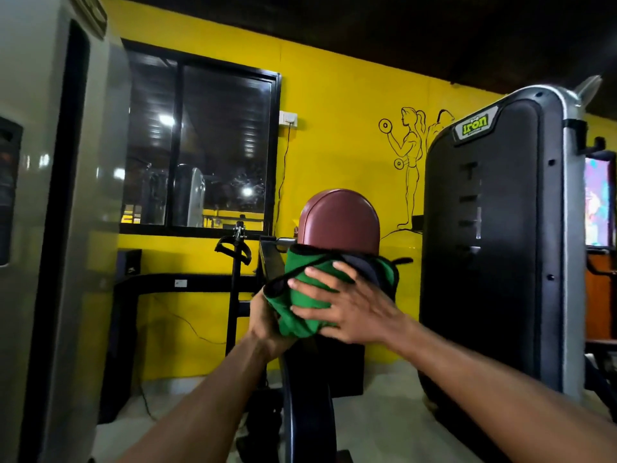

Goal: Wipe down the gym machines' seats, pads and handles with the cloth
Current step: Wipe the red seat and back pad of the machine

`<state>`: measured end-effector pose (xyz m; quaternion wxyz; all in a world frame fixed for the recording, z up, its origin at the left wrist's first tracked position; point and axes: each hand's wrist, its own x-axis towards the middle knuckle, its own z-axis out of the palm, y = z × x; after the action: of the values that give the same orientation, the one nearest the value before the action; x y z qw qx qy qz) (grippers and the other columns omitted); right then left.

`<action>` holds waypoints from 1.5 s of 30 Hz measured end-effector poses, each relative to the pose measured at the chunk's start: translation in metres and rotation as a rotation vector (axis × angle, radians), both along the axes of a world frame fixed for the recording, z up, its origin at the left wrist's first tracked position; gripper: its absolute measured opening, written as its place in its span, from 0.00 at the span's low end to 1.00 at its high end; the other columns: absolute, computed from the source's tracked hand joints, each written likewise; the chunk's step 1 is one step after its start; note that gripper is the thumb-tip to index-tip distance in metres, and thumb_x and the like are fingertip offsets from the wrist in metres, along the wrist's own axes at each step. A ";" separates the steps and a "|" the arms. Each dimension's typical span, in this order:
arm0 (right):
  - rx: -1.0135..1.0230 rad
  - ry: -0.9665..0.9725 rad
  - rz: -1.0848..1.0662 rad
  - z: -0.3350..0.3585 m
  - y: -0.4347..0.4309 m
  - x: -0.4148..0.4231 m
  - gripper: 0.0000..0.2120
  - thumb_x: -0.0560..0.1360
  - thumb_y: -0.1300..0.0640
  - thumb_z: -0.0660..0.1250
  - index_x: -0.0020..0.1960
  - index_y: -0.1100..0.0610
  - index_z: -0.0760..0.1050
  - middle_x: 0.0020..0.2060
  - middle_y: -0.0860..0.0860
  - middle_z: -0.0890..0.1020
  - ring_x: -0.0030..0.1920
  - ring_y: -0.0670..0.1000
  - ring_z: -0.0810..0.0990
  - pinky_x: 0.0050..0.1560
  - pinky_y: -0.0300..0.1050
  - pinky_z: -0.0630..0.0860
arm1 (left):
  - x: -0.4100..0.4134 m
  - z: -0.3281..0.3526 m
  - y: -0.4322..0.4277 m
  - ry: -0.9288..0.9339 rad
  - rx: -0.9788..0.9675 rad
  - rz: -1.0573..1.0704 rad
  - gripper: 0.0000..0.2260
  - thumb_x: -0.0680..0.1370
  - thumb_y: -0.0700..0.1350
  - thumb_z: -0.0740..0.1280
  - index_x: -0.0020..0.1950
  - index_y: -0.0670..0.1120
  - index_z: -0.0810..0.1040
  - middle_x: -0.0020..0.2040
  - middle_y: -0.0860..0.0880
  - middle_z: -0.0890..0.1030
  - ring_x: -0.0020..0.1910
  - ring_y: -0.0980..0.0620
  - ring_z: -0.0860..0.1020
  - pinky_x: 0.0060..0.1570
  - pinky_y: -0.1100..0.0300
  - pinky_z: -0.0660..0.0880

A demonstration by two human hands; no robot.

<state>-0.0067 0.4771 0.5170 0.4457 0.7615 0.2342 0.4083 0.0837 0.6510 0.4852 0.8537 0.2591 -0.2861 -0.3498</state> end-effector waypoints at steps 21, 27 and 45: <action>0.029 -0.045 0.120 0.104 0.040 0.021 0.26 0.74 0.30 0.62 0.55 0.48 0.84 0.59 0.48 0.83 0.67 0.55 0.75 0.72 0.63 0.58 | -0.003 -0.004 -0.024 -0.008 0.063 0.272 0.11 0.83 0.46 0.57 0.58 0.48 0.78 0.45 0.48 0.84 0.43 0.53 0.80 0.45 0.59 0.75; 0.686 -0.325 -0.103 0.154 0.048 0.017 0.31 0.73 0.25 0.57 0.57 0.47 0.82 0.54 0.52 0.83 0.58 0.57 0.77 0.60 0.58 0.69 | -0.005 -0.003 -0.023 -0.086 0.074 0.328 0.13 0.83 0.45 0.55 0.59 0.46 0.78 0.44 0.49 0.85 0.44 0.53 0.81 0.45 0.59 0.75; 1.168 -0.641 0.158 0.028 0.047 0.022 0.28 0.81 0.34 0.55 0.73 0.48 0.73 0.80 0.55 0.63 0.78 0.62 0.62 0.73 0.62 0.64 | -0.021 0.013 -0.023 -0.065 0.166 0.409 0.14 0.82 0.47 0.55 0.49 0.44 0.79 0.42 0.45 0.81 0.41 0.50 0.78 0.45 0.56 0.74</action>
<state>0.0157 0.5240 0.5451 -0.0233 0.6993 -0.1140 0.7053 0.0626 0.6282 0.4983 0.8729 0.3922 -0.2251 -0.1831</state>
